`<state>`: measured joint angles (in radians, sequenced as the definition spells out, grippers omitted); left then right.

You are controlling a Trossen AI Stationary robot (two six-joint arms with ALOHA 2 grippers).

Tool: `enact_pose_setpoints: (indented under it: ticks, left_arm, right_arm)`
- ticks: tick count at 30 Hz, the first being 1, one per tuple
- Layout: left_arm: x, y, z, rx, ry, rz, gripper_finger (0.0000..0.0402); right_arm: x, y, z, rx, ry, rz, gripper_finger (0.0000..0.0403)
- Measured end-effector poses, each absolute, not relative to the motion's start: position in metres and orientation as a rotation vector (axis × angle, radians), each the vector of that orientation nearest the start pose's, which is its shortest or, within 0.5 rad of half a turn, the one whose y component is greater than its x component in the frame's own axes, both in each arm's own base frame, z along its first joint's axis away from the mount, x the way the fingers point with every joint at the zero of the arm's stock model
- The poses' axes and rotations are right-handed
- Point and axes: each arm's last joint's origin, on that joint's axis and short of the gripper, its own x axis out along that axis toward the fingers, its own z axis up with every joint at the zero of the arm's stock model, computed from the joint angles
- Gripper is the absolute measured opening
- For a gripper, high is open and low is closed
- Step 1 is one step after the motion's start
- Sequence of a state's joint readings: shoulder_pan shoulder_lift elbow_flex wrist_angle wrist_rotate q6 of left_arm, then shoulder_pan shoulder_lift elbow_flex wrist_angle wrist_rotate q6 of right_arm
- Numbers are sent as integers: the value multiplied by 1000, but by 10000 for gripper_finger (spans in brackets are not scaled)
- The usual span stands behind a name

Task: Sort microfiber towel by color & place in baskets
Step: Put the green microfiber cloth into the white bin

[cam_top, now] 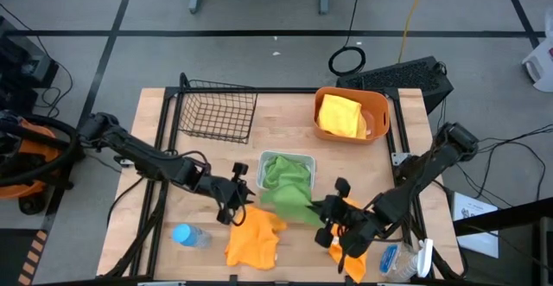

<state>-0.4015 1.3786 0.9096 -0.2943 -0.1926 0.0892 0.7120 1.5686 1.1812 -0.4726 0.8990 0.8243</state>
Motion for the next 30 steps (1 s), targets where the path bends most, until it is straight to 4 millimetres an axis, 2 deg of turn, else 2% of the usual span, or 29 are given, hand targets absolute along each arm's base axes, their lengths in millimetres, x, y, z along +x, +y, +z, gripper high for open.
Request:
enact_pose_setpoints:
  ticks: [4,14,18,22,26,30]
  left_arm:
    - [260,-113,248,314,689,-257,102]
    - [258,-122,254,365,619,-237,102]
    - [263,-128,264,399,493,-239,102]
    - [268,-133,280,441,313,-129,103]
    - [268,-138,290,497,220,-89,120]
    - [265,-148,294,547,159,-117,154]
  right_arm:
    - [259,192,274,106,413,-423,3]
    - [270,185,288,-39,286,-517,2]
    - [275,180,291,-68,279,-527,2]
    - [279,177,293,-96,273,-533,2]
    - [283,174,297,-136,252,-567,3]
    - [286,169,300,-153,242,-589,4]
